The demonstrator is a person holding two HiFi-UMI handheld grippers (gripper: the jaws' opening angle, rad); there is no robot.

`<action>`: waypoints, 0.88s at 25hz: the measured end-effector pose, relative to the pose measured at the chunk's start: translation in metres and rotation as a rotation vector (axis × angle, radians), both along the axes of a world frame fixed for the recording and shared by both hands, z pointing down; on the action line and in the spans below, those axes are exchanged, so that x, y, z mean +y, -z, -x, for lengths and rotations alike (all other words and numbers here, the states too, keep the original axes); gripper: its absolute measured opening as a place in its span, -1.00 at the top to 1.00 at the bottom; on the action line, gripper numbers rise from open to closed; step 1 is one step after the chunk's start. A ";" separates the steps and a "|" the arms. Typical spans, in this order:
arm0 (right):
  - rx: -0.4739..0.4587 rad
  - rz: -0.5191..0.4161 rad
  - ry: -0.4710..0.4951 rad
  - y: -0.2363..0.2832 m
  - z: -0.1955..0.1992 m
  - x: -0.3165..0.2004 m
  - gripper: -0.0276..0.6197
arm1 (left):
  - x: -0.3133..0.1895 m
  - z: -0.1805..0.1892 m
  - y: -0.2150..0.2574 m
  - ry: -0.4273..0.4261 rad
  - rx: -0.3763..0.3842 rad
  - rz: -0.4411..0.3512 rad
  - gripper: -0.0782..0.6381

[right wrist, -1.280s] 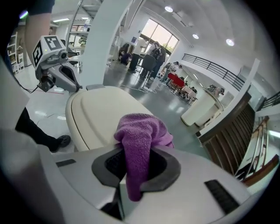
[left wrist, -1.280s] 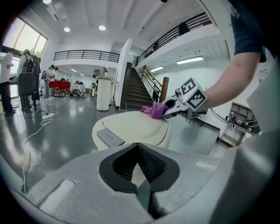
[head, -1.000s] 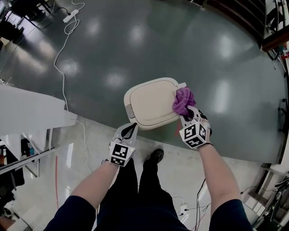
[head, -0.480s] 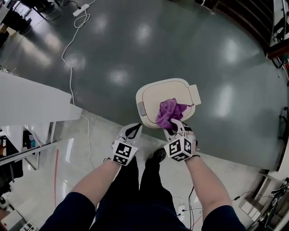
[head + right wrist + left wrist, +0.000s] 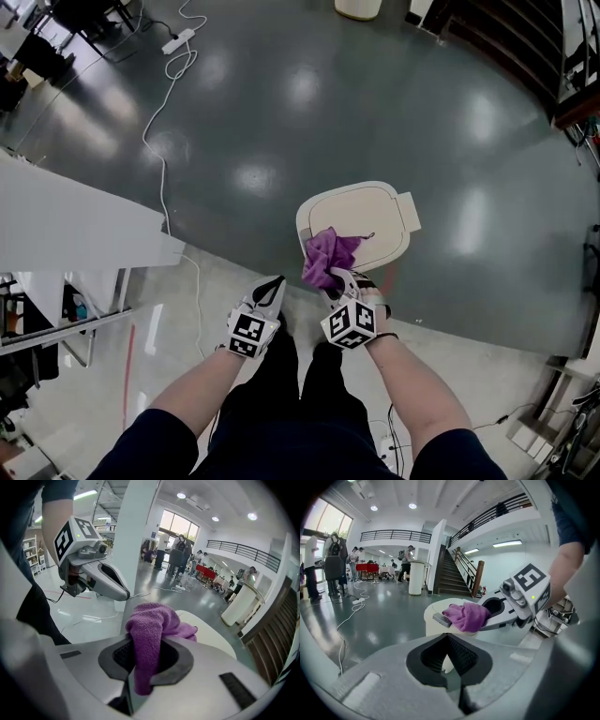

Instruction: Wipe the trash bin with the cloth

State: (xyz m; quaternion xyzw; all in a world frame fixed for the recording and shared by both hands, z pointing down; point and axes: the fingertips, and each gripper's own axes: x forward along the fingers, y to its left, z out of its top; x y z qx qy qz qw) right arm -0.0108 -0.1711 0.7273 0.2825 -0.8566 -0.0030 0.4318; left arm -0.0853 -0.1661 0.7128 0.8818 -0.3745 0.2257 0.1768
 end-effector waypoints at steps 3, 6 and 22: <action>-0.036 0.011 -0.015 0.021 0.001 0.011 0.70 | 0.008 0.008 0.020 -0.035 -0.020 -0.008 0.81; -0.085 0.023 -0.054 0.052 -0.005 0.025 0.70 | 0.015 0.013 0.055 -0.070 -0.025 -0.034 0.81; -0.318 -0.117 -0.231 0.242 -0.060 0.091 0.70 | 0.072 -0.055 0.264 -0.160 0.170 -0.171 0.81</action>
